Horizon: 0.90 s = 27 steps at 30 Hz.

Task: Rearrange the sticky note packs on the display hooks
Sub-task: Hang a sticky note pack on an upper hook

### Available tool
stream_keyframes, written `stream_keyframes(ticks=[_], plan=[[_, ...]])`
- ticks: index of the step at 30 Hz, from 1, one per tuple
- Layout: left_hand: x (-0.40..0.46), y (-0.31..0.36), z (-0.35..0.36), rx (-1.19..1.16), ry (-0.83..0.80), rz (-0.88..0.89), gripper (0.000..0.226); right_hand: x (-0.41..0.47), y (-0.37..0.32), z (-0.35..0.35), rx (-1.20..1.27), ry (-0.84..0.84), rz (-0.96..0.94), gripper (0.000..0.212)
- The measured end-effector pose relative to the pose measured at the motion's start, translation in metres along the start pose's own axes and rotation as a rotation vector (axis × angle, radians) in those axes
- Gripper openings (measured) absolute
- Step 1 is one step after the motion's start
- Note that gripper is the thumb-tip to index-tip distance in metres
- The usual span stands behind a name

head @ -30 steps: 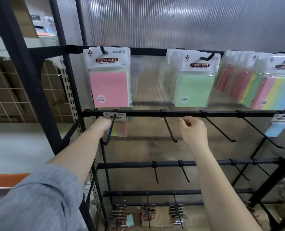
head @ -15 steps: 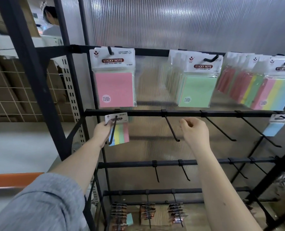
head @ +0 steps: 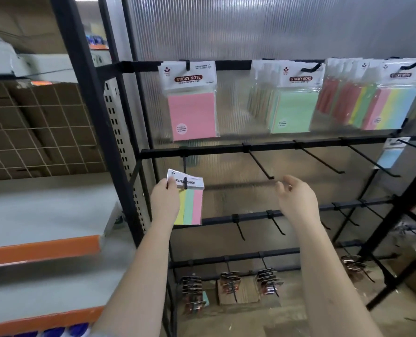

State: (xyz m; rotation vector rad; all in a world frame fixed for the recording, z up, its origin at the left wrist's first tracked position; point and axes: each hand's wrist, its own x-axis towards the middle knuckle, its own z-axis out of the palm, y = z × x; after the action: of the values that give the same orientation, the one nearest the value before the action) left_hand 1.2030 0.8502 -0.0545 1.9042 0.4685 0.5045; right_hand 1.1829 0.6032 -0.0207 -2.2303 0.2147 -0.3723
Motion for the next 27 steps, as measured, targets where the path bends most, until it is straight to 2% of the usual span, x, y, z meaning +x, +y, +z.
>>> stream_keyframes(ticks=[11, 19, 27], plan=[[-0.060, 0.022, -0.006, 0.295, 0.267, 0.245, 0.036, -0.023, 0.021, -0.025, -0.042, 0.076, 0.094, 0.049], [-0.084, 0.066, 0.040, 0.211, 0.176, 0.350, 0.039, -0.018, 0.061, -0.070, -0.104, 0.136, 0.185, 0.055], [-0.137, 0.113, 0.129, 0.137, 0.082, 0.422, 0.042, 0.005, 0.128, -0.153, -0.123, 0.192, 0.264, 0.059]])
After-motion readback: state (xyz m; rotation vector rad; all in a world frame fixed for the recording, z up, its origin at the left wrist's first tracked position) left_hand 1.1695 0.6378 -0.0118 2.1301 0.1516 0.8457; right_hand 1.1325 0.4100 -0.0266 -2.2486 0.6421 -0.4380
